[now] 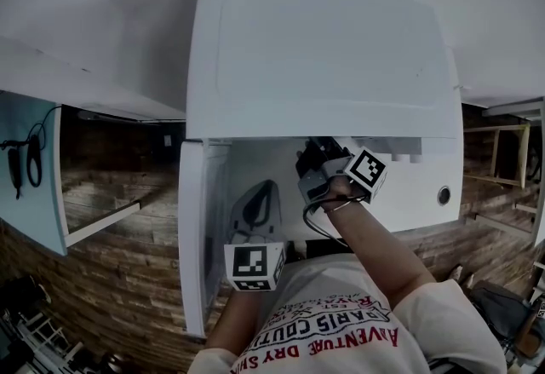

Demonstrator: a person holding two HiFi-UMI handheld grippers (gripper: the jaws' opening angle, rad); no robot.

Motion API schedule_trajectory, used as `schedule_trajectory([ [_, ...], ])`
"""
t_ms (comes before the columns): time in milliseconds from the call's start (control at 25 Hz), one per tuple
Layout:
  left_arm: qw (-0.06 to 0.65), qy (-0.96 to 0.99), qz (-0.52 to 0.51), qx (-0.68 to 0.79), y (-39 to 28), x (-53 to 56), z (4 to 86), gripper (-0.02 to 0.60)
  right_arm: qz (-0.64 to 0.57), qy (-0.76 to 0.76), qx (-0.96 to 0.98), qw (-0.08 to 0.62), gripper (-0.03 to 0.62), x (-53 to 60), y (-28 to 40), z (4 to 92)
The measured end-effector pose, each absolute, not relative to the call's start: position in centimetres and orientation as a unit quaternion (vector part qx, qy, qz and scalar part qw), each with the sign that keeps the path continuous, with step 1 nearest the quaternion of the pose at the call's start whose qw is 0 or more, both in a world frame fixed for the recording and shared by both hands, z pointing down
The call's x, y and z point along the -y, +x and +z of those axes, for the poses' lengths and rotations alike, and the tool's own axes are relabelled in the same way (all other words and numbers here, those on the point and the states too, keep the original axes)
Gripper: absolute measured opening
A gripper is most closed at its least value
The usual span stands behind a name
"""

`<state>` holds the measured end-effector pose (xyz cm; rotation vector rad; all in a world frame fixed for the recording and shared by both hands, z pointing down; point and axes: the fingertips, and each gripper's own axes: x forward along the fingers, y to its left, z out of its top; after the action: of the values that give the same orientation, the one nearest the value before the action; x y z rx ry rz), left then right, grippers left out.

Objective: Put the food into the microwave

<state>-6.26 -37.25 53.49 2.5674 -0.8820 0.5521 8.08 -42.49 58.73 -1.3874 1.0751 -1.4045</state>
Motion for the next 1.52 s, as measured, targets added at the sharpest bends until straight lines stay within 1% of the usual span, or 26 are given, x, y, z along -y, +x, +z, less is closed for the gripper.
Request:
schedule_trajectory([
  [240, 0.186, 0.913, 0.194, 0.307, -6.2, 37.2, 53.4, 0.008, -0.569, -0.569, -0.430, 0.408, 0.044, 42.7, 7.8, 58.5],
  [360, 0.186, 0.914, 0.195, 0.303, -6.1, 37.2, 53.3, 0.008, -0.559, -0.575, -0.467, 0.371, 0.054, 43.0, 7.2, 58.1],
  [400, 0.186, 0.914, 0.194, 0.303, -6.0, 37.3, 53.3, 0.008, -0.554, -0.572, -0.484, 0.363, 0.081, 43.2, 6.9, 57.7],
  [520, 0.186, 0.915, 0.191, 0.301, -5.9, 37.4, 53.3, 0.008, -0.534, -0.568, -0.527, 0.338, 0.188, 43.6, 6.2, 56.7],
  [560, 0.186, 0.916, 0.191, 0.300, -5.9, 37.4, 53.3, 0.008, -0.525, -0.572, -0.543, 0.319, 0.209, 43.6, 6.0, 56.5],
  [640, 0.185, 0.917, 0.191, 0.297, -5.8, 37.3, 53.2, 0.008, -0.500, -0.589, -0.581, 0.256, 0.220, 43.5, 5.8, 56.4],
  [800, 0.182, 0.918, 0.197, 0.292, -5.9, 37.0, 53.4, 0.008, -0.440, -0.617, -0.646, 0.094, 0.238, 42.8, 5.2, 56.9],
  [1000, 0.184, 0.918, 0.199, 0.289, -6.2, 36.8, 53.7, 0.008, -0.357, -0.599, -0.707, -0.120, 0.239, 42.0, 4.1, 57.9],
  [1080, 0.184, 0.917, 0.202, 0.292, -6.5, 36.8, 53.8, 0.008, -0.334, -0.588, -0.715, -0.180, 0.239, 41.6, 4.1, 58.4],
  [1360, 0.195, 0.914, 0.201, 0.295, -6.9, 36.9, 54.1, 0.008, -0.357, -0.535, -0.712, -0.281, 0.238, 40.2, 3.8, 59.6],
  [1520, 0.200, 0.913, 0.199, 0.295, -6.8, 36.7, 54.2, 0.008, -0.366, -0.525, -0.707, -0.300, 0.224, 39.6, 3.9, 60.4],
])
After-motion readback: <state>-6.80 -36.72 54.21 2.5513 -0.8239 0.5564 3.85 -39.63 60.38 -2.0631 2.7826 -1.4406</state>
